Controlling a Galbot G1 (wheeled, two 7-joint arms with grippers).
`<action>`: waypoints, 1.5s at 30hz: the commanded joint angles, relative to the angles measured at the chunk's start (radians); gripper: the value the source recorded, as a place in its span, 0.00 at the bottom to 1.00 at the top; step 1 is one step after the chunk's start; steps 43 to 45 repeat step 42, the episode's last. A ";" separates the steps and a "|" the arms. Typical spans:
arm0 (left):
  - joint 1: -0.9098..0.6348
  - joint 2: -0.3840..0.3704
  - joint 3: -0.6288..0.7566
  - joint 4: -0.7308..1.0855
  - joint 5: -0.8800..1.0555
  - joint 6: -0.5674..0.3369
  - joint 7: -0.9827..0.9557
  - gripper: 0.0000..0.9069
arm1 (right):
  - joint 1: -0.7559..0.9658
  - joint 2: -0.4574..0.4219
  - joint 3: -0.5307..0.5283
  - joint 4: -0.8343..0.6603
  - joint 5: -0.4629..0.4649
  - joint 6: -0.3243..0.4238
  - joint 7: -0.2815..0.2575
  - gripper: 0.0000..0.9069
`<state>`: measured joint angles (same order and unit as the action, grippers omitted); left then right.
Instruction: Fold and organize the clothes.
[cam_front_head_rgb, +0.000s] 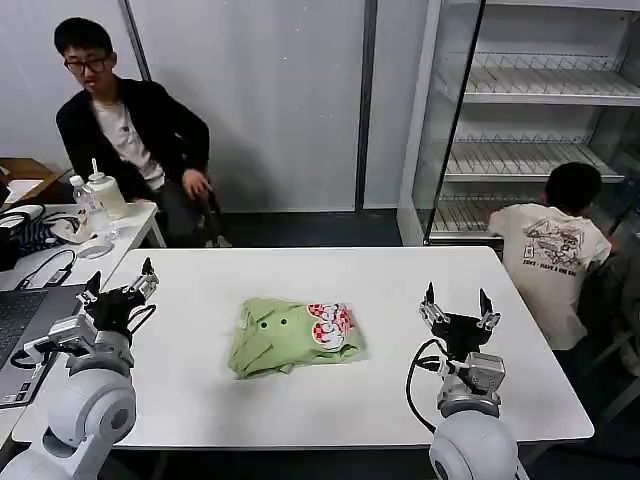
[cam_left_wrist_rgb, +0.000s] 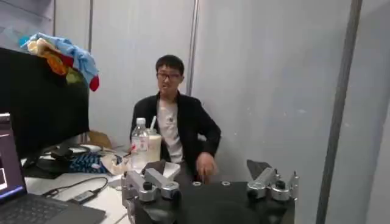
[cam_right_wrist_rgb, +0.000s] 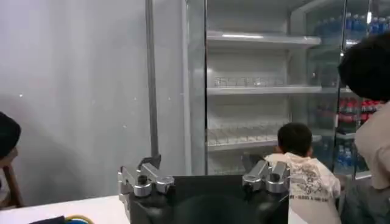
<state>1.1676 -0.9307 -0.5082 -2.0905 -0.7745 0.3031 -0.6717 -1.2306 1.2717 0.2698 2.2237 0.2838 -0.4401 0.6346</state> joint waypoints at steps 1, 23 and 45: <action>0.000 -0.002 0.002 0.002 0.001 0.000 0.001 1.00 | 0.001 0.002 -0.001 -0.001 0.000 0.001 0.000 1.00; 0.000 -0.010 0.008 0.005 0.005 -0.004 0.002 1.00 | 0.000 0.003 0.005 0.007 -0.010 -0.020 -0.010 1.00; 0.000 -0.009 0.010 0.004 0.007 -0.005 0.002 1.00 | -0.004 0.003 0.005 0.014 -0.010 -0.022 -0.014 1.00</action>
